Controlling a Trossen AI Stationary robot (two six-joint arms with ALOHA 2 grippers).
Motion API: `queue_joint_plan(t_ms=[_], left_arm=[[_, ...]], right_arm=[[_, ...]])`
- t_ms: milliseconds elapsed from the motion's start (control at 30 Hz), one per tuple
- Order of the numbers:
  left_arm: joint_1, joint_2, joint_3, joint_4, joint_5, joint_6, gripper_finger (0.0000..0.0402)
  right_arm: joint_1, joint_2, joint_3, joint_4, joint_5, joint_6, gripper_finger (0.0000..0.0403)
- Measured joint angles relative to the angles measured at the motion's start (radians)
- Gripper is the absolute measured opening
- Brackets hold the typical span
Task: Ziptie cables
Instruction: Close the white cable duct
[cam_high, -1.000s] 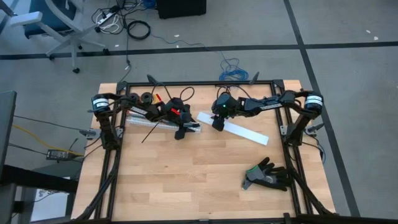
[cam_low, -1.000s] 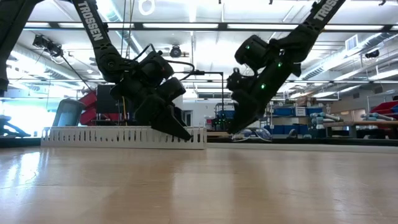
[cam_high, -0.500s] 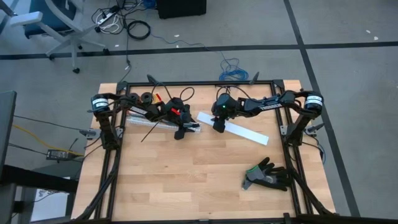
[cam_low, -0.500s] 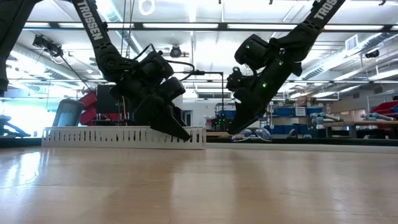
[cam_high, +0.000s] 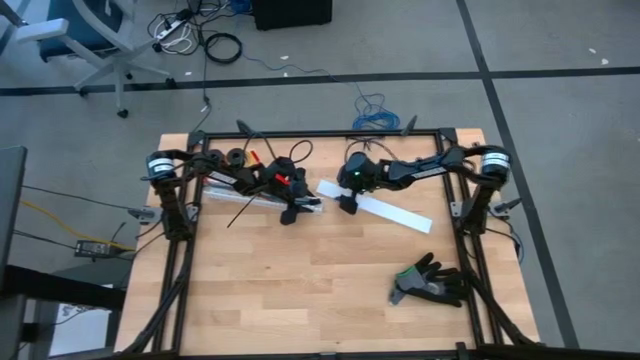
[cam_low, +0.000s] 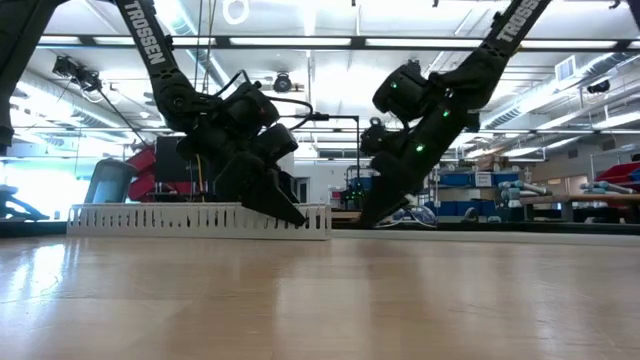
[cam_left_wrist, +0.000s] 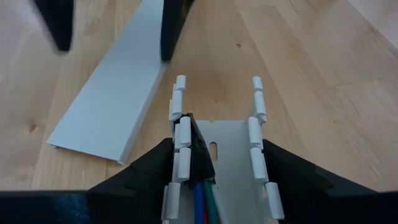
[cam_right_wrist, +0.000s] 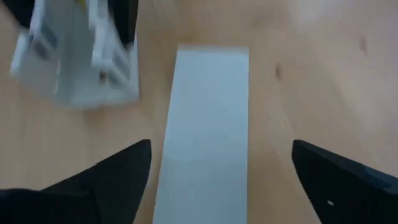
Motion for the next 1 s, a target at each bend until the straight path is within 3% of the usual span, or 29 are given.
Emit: queue_joint_plan(t_ms=[167, 333, 667, 1000], left_arm=[[0.009, 0.000, 0.000, -0.001, 0.002, 0.003, 0.0230], [0.012, 0.000, 0.000, -0.007, 0.005, 0.005, 0.0230], [0.012, 0.000, 0.000, -0.005, 0.003, 0.005, 0.0230], [0.012, 0.000, 0.000, -0.004, 0.001, 0.005, 0.0230]], right_arm=[[0.006, 0.061, 0.001, 0.079, 0.030, -0.001, 0.0382], [0.005, 0.139, 0.002, 0.140, 0.035, 0.008, 0.0357], [0.005, 0.170, -0.023, 0.225, 0.028, -0.008, 0.0210], [-0.001, 0.169, -0.025, 0.233, 0.003, -0.021, 0.0210]])
